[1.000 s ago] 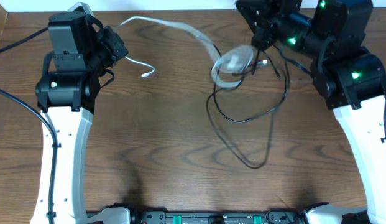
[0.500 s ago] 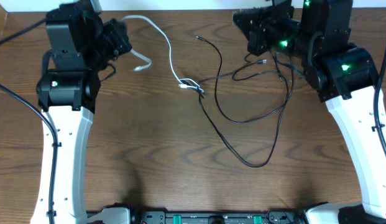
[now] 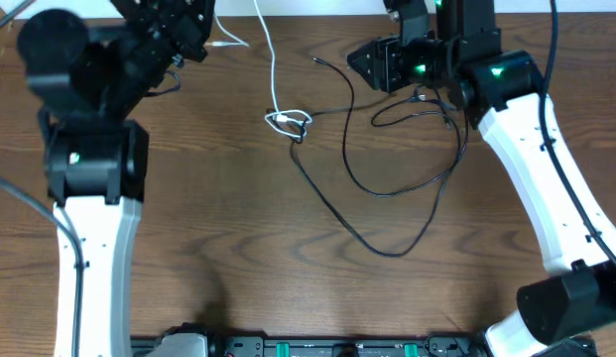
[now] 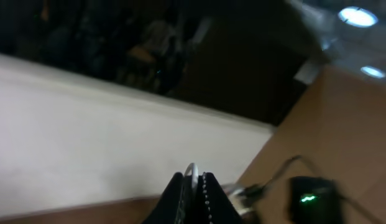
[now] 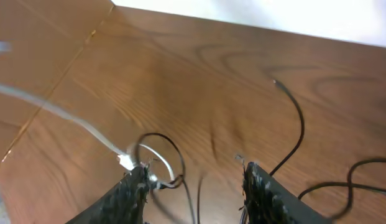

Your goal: Untangle cables

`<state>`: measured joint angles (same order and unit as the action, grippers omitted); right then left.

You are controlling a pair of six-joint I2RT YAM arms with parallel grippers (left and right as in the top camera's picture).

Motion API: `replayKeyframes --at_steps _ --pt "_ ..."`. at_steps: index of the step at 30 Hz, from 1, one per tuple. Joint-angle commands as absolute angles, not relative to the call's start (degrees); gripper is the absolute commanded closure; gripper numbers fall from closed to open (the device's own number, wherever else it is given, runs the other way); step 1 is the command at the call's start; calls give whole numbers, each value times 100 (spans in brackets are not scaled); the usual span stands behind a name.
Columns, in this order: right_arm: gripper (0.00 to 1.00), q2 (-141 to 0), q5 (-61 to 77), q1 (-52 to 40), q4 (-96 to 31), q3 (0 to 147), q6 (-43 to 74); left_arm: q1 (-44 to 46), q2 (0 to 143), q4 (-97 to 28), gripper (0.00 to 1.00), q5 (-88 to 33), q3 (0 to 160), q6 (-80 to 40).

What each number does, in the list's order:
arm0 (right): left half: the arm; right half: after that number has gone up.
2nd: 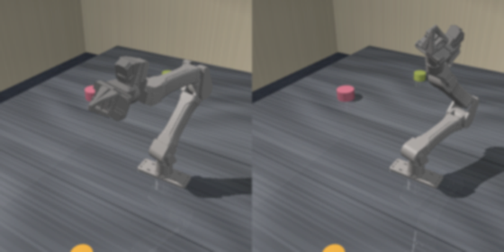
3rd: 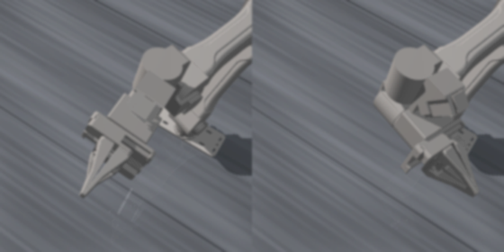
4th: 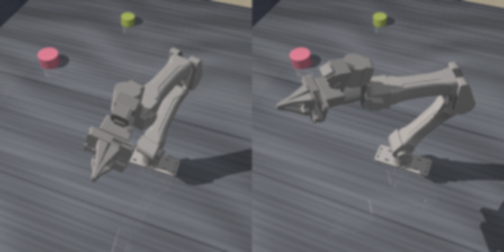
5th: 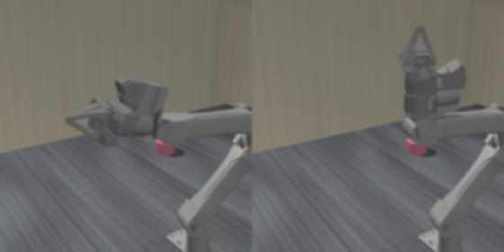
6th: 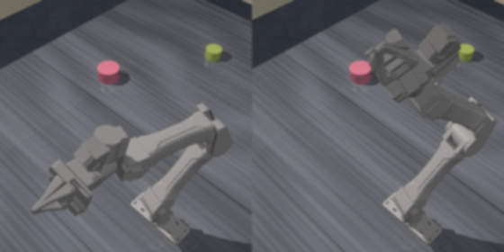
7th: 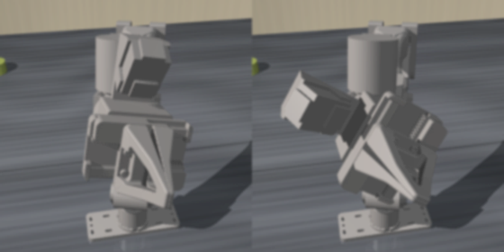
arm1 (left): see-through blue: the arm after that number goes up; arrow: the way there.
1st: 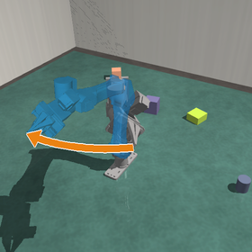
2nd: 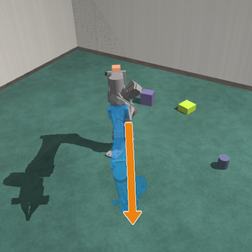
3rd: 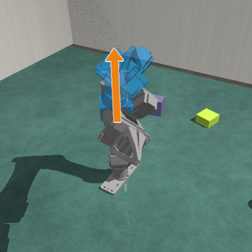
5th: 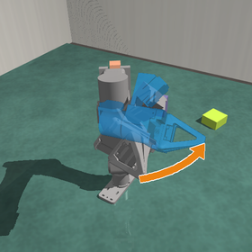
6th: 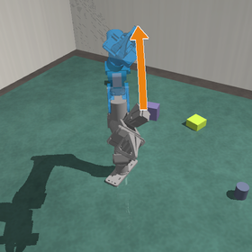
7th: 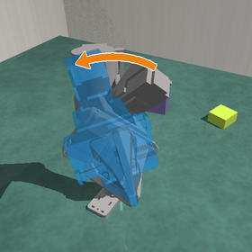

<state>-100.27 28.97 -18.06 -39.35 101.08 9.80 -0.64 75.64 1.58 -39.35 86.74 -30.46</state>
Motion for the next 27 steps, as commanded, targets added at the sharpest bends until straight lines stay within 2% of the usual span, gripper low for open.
replayKeyframes --at_steps 1,5,8,15,17,20,27 --pt "53 -10202 3409 -1852 -3876 10123 937 -82 7275 600 92 -4117 8735 -3662" --pt "53 -10414 3865 -1852 -3820 10123 858 -82 7199 1052 92 -4115 8735 -3929" --pt "53 -10488 4818 -1852 -3750 10123 -130 -82 7201 1100 92 -4115 8735 -3975" --pt "48 -10514 5188 -1892 -3887 10123 -1594 -82 7229 993 92 -4117 8735 -4040" --pt "43 -10541 5227 -2021 -4053 10123 -2088 -82 7229 993 93 -4117 8735 -4125" --pt "41 -10634 5223 -2193 -4042 10123 -2309 -82 7229 991 92 -4119 8735 -4128" --pt "43 -11194 5157 -2408 -3385 10123 -2010 -82 7229 908 93 -4139 8735 -4128"
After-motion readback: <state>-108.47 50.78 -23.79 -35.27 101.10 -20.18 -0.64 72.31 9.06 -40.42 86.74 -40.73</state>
